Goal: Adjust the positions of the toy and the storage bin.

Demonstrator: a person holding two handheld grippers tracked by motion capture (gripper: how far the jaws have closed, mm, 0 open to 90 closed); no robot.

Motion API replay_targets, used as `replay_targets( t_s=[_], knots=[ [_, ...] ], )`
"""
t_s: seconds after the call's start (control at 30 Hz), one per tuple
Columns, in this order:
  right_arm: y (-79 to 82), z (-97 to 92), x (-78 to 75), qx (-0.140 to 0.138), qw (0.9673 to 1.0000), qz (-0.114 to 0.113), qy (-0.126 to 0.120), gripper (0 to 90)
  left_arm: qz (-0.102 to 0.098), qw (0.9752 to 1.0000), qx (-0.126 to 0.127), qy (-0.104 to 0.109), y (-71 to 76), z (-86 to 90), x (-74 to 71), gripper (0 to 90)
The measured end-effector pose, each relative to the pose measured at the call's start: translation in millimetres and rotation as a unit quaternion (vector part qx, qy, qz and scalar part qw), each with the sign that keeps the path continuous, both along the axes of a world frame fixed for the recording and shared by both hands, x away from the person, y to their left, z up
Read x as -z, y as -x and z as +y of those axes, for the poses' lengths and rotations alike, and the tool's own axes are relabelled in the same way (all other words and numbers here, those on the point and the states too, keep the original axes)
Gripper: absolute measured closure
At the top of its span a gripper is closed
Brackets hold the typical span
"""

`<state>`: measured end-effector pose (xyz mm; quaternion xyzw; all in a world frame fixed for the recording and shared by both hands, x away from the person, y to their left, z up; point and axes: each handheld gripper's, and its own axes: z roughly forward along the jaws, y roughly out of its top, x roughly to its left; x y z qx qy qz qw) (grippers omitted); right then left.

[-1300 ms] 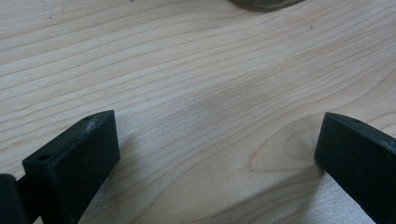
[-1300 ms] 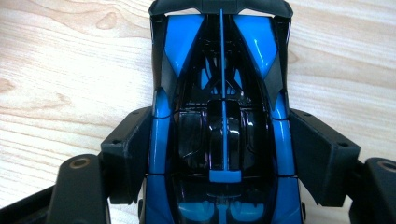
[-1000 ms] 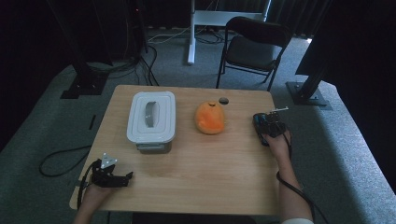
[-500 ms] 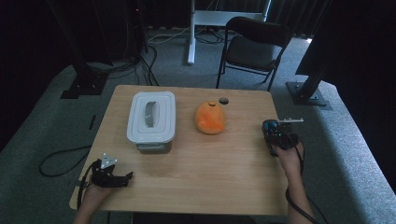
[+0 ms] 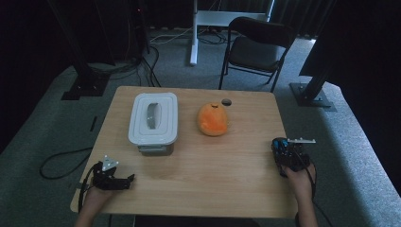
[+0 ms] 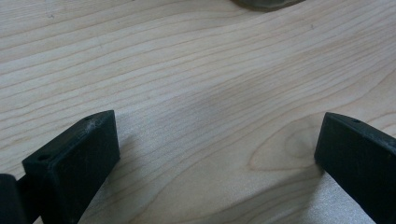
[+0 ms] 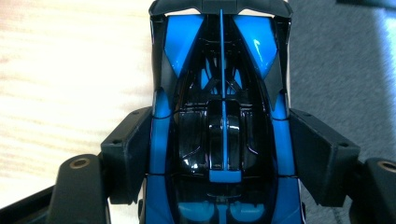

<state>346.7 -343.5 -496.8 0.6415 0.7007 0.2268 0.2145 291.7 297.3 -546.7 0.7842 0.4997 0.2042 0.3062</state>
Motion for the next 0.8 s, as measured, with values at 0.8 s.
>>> replay_targets(
  t_s=[0.8],
  knots=[
    [10.4,-7.2,28.5,0.005,0.9998,0.014,-0.015,22.8,0.000,1.0000,-0.001,0.000,0.1,0.0,0.0,0.3]
  ],
)
